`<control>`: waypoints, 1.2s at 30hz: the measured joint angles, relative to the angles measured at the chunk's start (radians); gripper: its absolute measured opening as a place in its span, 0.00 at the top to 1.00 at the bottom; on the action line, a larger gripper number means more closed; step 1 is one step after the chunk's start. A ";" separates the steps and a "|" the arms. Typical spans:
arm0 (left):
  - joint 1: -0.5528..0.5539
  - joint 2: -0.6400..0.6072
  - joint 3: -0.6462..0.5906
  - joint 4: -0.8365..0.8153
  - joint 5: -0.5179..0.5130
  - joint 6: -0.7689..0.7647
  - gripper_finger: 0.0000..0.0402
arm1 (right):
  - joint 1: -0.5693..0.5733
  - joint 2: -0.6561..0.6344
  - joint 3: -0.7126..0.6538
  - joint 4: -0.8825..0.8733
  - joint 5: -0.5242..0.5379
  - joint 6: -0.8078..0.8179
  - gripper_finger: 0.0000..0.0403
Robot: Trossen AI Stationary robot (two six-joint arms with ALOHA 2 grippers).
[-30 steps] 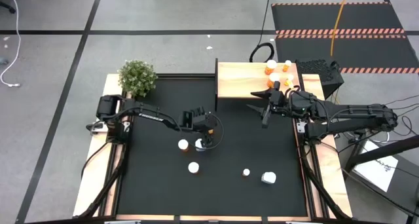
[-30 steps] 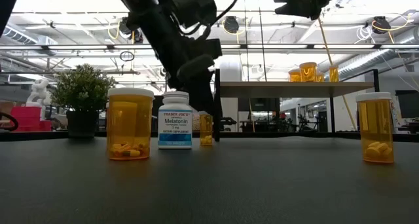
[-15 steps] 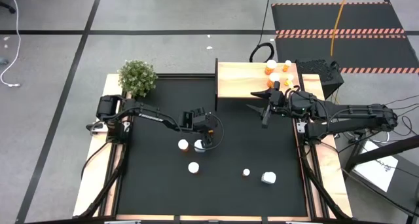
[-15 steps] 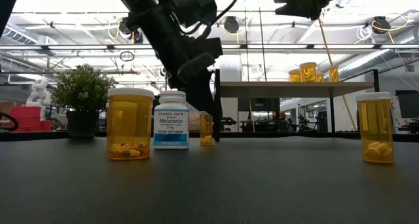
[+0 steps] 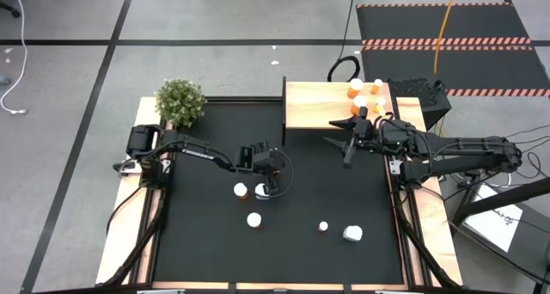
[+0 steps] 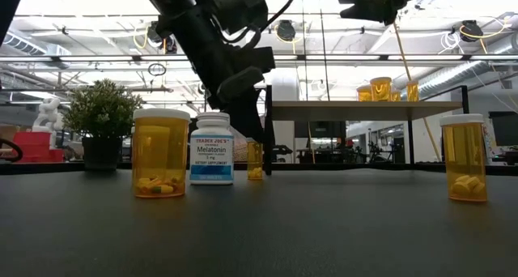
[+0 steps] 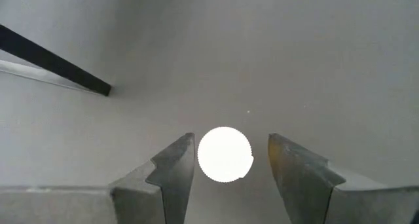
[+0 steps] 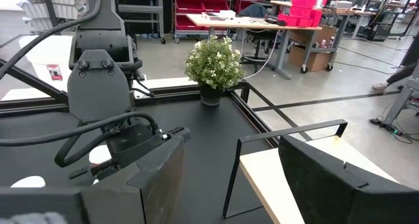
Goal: Pick and place medicine bottles onto shelf by color
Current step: Put the small orange pill bottle on the shelf
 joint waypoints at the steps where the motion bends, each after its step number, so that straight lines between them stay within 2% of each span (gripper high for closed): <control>1: 0.000 0.000 0.000 0.000 0.000 0.000 0.52 | 0.000 0.000 0.000 0.000 0.000 0.000 0.39; 10: 0.008 0.000 0.000 0.000 0.000 -0.005 0.53 | 0.000 0.000 0.000 0.000 0.000 0.000 0.39; 29: 0.018 0.013 -0.002 0.007 0.030 0.022 0.68 | 0.000 0.000 0.000 0.000 0.000 0.000 0.39; 36: 0.018 0.012 -0.002 0.008 0.030 0.028 0.68 | 0.000 0.000 0.000 -0.003 0.000 0.000 0.39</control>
